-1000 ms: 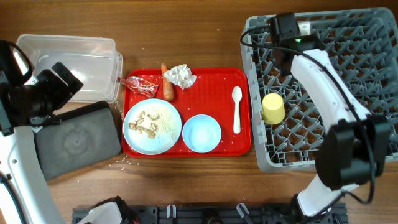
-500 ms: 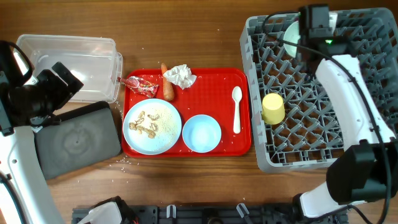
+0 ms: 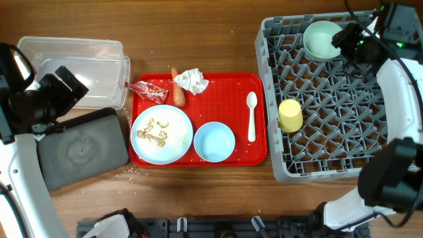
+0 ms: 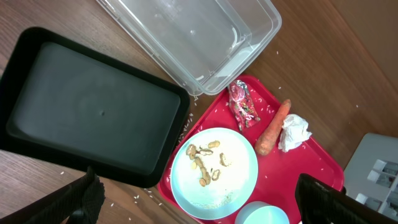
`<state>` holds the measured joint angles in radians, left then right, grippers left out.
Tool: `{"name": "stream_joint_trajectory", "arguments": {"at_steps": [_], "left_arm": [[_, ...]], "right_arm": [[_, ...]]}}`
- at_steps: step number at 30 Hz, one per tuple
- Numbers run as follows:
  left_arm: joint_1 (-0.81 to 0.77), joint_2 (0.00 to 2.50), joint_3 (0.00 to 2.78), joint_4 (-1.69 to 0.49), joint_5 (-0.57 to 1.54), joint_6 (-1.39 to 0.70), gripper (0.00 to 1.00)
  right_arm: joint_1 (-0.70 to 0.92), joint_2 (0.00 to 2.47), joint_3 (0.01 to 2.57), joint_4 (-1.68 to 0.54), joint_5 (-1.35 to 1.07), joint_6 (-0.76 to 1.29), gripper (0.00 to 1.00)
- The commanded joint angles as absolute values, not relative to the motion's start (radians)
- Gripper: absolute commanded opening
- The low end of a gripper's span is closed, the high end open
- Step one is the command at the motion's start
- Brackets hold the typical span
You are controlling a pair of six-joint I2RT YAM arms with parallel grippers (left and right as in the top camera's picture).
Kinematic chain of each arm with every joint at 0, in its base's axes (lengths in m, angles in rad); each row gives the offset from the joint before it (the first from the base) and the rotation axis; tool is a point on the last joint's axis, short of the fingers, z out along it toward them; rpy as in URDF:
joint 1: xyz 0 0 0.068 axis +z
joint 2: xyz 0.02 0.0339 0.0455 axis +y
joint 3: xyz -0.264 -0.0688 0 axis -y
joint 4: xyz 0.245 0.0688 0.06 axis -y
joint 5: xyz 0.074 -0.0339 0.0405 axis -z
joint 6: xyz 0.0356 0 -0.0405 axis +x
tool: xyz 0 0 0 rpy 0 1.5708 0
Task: Sort waste into correct bins and load items into the dishwasher rack
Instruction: 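Set the green bowl upside down in the rack's back row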
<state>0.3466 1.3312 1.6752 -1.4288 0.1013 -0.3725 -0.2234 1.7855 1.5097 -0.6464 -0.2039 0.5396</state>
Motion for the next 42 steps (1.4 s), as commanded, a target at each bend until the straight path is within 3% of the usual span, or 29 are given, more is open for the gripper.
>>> {"name": "stream_joint_trajectory", "arguments": {"at_steps": [1, 4, 5, 8, 13, 22, 28, 33, 38, 42], "left_arm": [[0.352, 1.332, 1.688, -1.427, 0.095, -0.378, 1.00], [0.352, 1.332, 1.688, -1.427, 0.095, -0.378, 1.00], [0.352, 1.332, 1.688, -1.427, 0.096, -0.378, 1.00], [0.352, 1.332, 1.688, -1.426, 0.096, -0.378, 1.00], [0.352, 1.332, 1.688, -1.427, 0.095, -0.378, 1.00], [0.352, 1.332, 1.688, -1.427, 0.096, -0.378, 1.00], [0.352, 1.332, 1.688, -1.427, 0.096, -0.378, 1.00], [0.352, 1.332, 1.688, -1.427, 0.096, -0.378, 1.00], [0.352, 1.332, 1.688, -1.427, 0.096, -0.378, 1.00], [0.352, 1.332, 1.688, -1.427, 0.096, -0.378, 1.00]], "right_arm": [[-0.222, 1.881, 1.516, -0.668, -0.226, 0.641, 0.53], [-0.222, 1.897, 1.516, -0.726, -0.147, 0.680, 0.52], [-0.222, 1.897, 1.516, -0.735, -0.128, 0.679, 0.46], [-0.222, 1.895, 1.517, -0.725, -0.128, 0.649, 0.05], [-0.224, 1.771, 1.560, -0.720, -0.036, 0.411, 0.04], [-0.224, 1.623, 1.560, -0.796, 0.165, 0.318, 0.04], [-0.220, 1.629, 1.558, -0.825, 0.886, 0.254, 0.04], [-0.210, 1.660, 1.555, -0.785, 0.898, 0.142, 0.05], [-0.126, 1.773, 1.555, -0.731, 0.812, -0.110, 0.04], [-0.097, 1.872, 1.555, -0.712, 0.916, -0.128, 0.04]]}}
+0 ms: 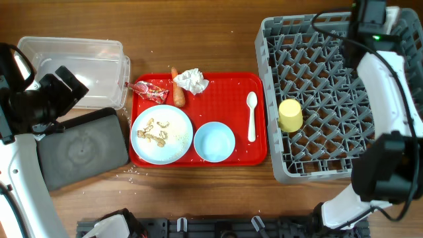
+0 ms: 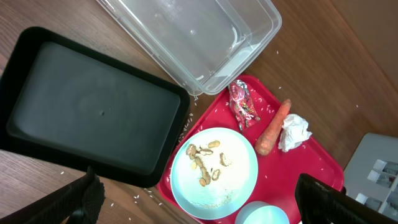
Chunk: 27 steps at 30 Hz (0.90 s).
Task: Sort waste into correct bins and load items into the dishwasher rack
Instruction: 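Set the green bowl upside down in the rack's back row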
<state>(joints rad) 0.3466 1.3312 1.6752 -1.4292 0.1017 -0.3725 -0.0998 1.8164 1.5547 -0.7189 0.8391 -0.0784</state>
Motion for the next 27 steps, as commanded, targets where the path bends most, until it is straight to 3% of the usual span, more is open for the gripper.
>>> {"name": "stream_joint_trajectory", "arguments": {"at_steps": [1, 22, 24, 27], "left_arm": [[0.352, 1.332, 1.688, -1.427, 0.096, -0.378, 1.00], [0.352, 1.332, 1.688, -1.427, 0.096, -0.378, 1.00], [0.352, 1.332, 1.688, -1.427, 0.096, -0.378, 1.00], [0.352, 1.332, 1.688, -1.427, 0.095, -0.378, 1.00]], "right_arm": [[-0.096, 1.888, 1.555, -0.711, 0.921, -0.128, 0.04], [0.041, 1.921, 1.556, -0.829, 0.920, -0.045, 0.05], [0.061, 1.892, 1.556, -0.864, 0.841, 0.004, 0.13], [0.088, 1.806, 1.563, -0.895, 0.641, 0.018, 0.41]]}}
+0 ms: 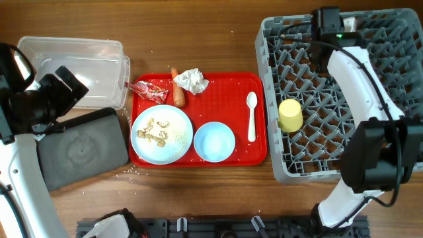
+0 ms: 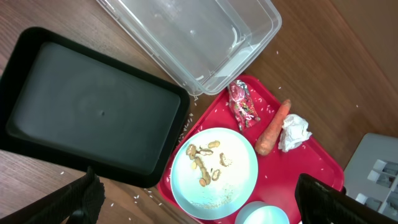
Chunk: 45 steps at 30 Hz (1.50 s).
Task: Sort waste into correct bins and load items into the dishwasher rack
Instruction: 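Set the green bowl upside down in the rack's back row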
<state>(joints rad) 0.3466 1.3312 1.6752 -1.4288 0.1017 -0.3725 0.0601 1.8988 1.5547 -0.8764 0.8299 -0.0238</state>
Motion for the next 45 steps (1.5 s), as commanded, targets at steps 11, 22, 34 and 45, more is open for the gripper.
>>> {"name": "stream_joint_trajectory", "arguments": {"at_steps": [11, 22, 34, 45], "left_arm": [[0.352, 1.332, 1.688, -1.427, 0.096, -0.378, 1.00], [0.352, 1.332, 1.688, -1.427, 0.096, -0.378, 1.00], [0.352, 1.332, 1.688, -1.427, 0.095, -0.378, 1.00], [0.352, 1.332, 1.688, -1.427, 0.096, -0.378, 1.00]], "right_arm": [[0.358, 1.597, 1.530, -1.010, -0.245, 0.141, 0.47], [0.597, 1.870, 1.330, -1.047, -0.252, 0.213, 0.53], [0.598, 1.873, 1.181, -0.868, -0.229, 0.385, 0.05], [0.414, 1.486, 1.385, -0.927, 0.672, 0.395, 0.04]]}}
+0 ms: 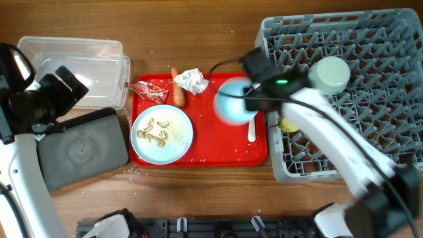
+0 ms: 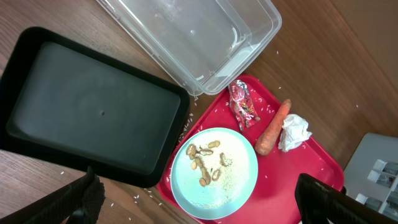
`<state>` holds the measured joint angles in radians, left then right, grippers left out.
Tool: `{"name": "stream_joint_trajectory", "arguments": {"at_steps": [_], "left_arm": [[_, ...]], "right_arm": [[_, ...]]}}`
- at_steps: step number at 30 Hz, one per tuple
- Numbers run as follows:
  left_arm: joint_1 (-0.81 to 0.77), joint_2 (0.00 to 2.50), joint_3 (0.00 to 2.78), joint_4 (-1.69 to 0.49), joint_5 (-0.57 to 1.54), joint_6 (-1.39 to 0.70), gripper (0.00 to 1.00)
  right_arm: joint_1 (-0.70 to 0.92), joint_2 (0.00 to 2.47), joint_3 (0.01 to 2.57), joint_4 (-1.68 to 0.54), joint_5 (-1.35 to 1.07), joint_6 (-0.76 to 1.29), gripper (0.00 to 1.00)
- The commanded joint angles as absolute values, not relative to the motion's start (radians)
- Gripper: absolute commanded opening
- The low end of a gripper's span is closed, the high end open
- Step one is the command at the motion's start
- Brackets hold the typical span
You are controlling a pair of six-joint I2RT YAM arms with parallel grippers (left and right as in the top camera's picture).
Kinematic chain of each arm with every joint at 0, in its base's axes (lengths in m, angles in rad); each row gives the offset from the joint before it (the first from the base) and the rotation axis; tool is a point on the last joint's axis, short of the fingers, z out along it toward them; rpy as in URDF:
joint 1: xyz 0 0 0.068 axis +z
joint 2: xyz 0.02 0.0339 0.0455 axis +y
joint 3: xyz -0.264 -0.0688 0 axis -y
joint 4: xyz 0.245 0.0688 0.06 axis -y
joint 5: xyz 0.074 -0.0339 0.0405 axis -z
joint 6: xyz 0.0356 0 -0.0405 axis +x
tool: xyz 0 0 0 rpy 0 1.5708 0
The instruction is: Sort waste into correct bins and load items into the dishwasher rack
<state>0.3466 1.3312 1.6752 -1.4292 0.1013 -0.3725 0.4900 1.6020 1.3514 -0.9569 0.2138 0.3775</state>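
My right gripper (image 1: 248,103) is shut on the rim of the blue bowl (image 1: 230,100), which hangs blurred above the red tray (image 1: 218,151). On the tray lie a plate of peanut scraps (image 1: 162,133), a red wrapper (image 1: 151,90), a carrot (image 1: 177,89), a crumpled tissue (image 1: 192,80) and a white spoon (image 1: 251,134), half hidden by the arm. A yellow cup (image 1: 288,123) shows beneath the arm in the grey rack (image 1: 370,53). My left gripper (image 2: 199,208) hangs open high over the plate (image 2: 214,168).
A clear plastic bin (image 1: 73,59) and a black bin (image 1: 82,149) sit left of the tray. A pale green round shape (image 1: 329,74) lies over the rack beside my right arm; I cannot tell whether it is a bowl. Rice grains dot the wood.
My right gripper was over the rack's far left part; now it is over the tray, shut on the blue bowl, which has left its spot beside the plate. The left arm has not moved.
First my right gripper was at a green bowl in the rack's far part. Then it was over the rack's back edge, the bowl out of sight, then further left. Now it holds the blue bowl above the tray. My left gripper stayed open throughout.
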Motion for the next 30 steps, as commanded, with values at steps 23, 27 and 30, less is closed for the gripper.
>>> {"name": "stream_joint_trajectory", "arguments": {"at_steps": [23, 27, 30], "left_arm": [[0.352, 1.332, 1.688, -1.427, 0.096, -0.378, 1.00], [0.352, 1.332, 1.688, -1.427, 0.095, -0.378, 1.00], [0.352, 1.332, 1.688, -1.427, 0.095, -0.378, 1.00]], "right_arm": [[-0.198, 1.877, 1.383, -0.275, 1.198, -0.351, 0.04], [-0.211, 1.880, 1.382, -0.240, 1.197, -0.396, 0.04], [-0.211, 1.900, 1.381, -0.253, 1.197, -0.396, 0.04]]}}
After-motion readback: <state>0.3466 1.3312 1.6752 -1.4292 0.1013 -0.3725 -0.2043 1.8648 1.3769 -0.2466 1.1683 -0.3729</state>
